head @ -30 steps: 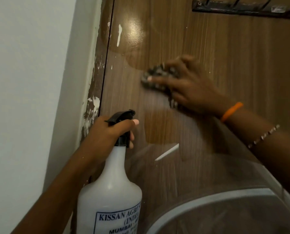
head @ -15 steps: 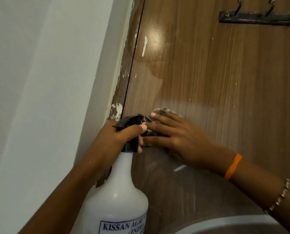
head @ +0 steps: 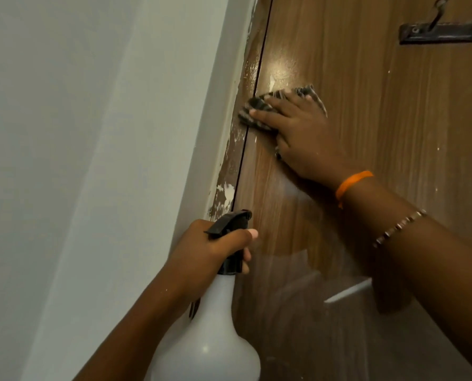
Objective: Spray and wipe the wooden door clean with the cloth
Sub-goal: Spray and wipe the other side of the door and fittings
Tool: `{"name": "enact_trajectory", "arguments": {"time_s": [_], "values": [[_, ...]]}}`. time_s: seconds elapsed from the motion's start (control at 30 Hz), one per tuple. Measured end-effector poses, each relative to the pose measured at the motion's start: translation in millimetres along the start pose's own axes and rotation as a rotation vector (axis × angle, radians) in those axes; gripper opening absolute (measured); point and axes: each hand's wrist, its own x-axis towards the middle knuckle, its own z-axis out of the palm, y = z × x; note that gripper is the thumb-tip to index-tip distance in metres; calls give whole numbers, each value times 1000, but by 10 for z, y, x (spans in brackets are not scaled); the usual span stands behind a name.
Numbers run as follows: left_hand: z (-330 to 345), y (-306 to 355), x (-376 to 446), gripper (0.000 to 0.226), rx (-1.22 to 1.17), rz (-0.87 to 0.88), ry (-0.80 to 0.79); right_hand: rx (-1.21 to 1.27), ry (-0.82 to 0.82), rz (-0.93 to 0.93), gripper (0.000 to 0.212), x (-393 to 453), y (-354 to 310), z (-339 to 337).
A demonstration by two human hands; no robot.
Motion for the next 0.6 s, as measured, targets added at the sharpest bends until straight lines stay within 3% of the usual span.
{"name": "enact_trajectory", "arguments": {"time_s": [0.13,0.3,0.5,0.6], "values": [[-47,-26,-114,38,14,6,-6,18,-69,-171,55,-693,-248,81],[-46,-47,-226,38,15,4,-17,-55,-171,-459,45,-1156,-404,210],[-4,2,-273,42,21,4,-23,6,-89,-99,57,-404,-153,3],[-29,-16,-286,44,77,-12,-20,14,-79,-49,57,-335,-176,13]]}}
